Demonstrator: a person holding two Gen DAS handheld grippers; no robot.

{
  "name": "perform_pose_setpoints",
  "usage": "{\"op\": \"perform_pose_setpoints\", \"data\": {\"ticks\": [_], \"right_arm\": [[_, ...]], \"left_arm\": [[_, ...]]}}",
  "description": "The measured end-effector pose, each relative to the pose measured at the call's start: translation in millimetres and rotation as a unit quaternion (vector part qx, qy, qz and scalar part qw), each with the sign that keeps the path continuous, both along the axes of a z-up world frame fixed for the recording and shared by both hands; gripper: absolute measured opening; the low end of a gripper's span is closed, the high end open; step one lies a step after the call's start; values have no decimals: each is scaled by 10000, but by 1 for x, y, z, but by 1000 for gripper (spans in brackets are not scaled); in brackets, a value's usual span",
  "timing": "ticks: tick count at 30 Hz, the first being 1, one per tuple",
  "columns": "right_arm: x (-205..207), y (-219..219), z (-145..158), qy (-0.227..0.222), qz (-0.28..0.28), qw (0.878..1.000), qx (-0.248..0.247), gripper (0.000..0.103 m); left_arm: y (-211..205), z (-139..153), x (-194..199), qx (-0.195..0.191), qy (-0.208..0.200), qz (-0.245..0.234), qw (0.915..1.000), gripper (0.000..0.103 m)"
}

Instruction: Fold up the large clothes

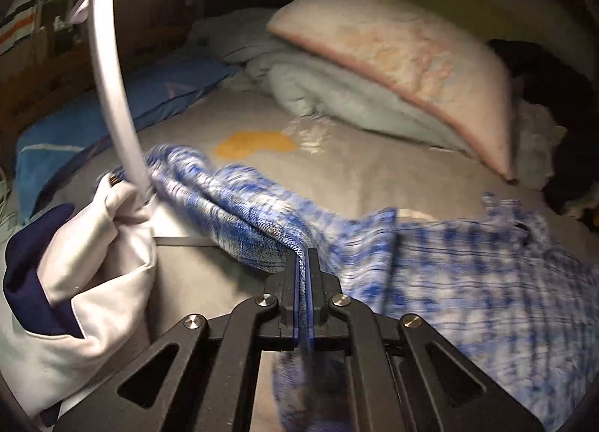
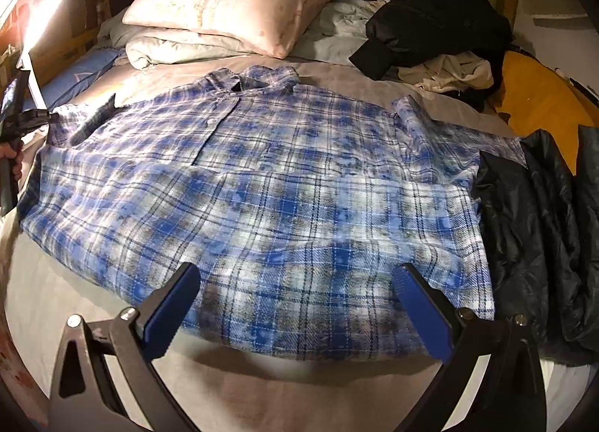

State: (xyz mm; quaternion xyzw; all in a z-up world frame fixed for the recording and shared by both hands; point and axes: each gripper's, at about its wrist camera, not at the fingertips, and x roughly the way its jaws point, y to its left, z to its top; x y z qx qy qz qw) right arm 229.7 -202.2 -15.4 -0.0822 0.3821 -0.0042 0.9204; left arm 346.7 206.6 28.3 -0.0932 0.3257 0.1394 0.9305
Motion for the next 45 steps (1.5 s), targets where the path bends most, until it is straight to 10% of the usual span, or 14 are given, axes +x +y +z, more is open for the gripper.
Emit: {"op": "perform_pose_setpoints", "data": {"ticks": [10, 14, 21, 30, 35, 42, 45], "right_arm": [[-3, -4, 3, -27, -40, 10000, -49, 103], [-5, -1, 2, -57, 9, 9999, -155, 103], [-3, 2, -1, -25, 17, 9998, -197, 103], [1, 8, -11, 168, 135, 9996, -172, 103], [3, 5, -11, 183, 96, 9997, -99, 103], [8, 1, -9, 157, 31, 9998, -82, 103], [7, 0, -8, 128, -11, 9998, -146, 103]], "left_arm": [[-77, -1, -22, -670, 964, -1911, 9745, 10], [-66, 20, -28, -828, 597, -1703, 9801, 72], [2, 14, -12, -958, 549, -420, 9930, 78], [47, -45, 25, -1107, 1293, 79, 9854, 78], [67, -58, 33, -1497, 1174, -26, 9817, 73], [61, -54, 39, -1367, 1112, -228, 9841, 3], [52, -39, 33, -1065, 857, -323, 9901, 1]]}}
